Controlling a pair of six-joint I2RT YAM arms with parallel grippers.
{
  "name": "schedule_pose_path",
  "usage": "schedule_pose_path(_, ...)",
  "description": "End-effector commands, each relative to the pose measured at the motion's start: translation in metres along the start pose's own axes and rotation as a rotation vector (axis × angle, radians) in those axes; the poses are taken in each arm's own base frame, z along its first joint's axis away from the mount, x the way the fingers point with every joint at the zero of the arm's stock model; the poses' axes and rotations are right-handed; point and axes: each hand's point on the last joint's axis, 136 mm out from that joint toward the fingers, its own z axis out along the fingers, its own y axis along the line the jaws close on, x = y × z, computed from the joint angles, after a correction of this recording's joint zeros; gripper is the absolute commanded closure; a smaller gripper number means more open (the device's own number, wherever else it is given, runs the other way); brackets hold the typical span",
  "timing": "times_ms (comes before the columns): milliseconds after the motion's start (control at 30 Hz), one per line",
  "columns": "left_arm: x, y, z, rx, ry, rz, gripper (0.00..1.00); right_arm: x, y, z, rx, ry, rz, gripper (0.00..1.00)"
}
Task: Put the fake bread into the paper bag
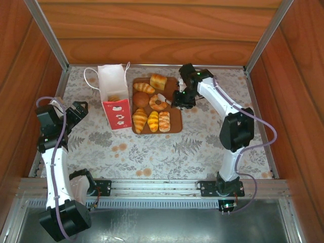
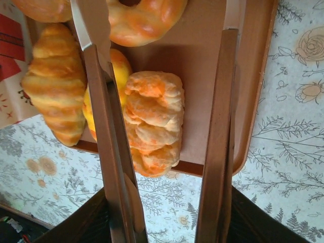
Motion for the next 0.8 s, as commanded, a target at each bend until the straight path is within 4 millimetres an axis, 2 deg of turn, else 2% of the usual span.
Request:
schedule_pose_path(0, -0.009, -0.005, 0.003, 0.035, -0.033, -0.013, 0.00, 0.005, -0.004, -0.004, 0.027, 0.039, -0.019, 0.51)
schedule_pose_path(400, -0.013, -0.005, 0.009, 0.039, -0.030, -0.012, 0.00, 0.002, -0.006, 0.006, 0.106, 0.103, -0.054, 0.56)
schedule_pose_path(767, -0.012, -0.003, 0.011, 0.038, -0.029, -0.010, 0.00, -0.001, 0.009, 0.004, 0.129, 0.106, -0.104, 0.58)
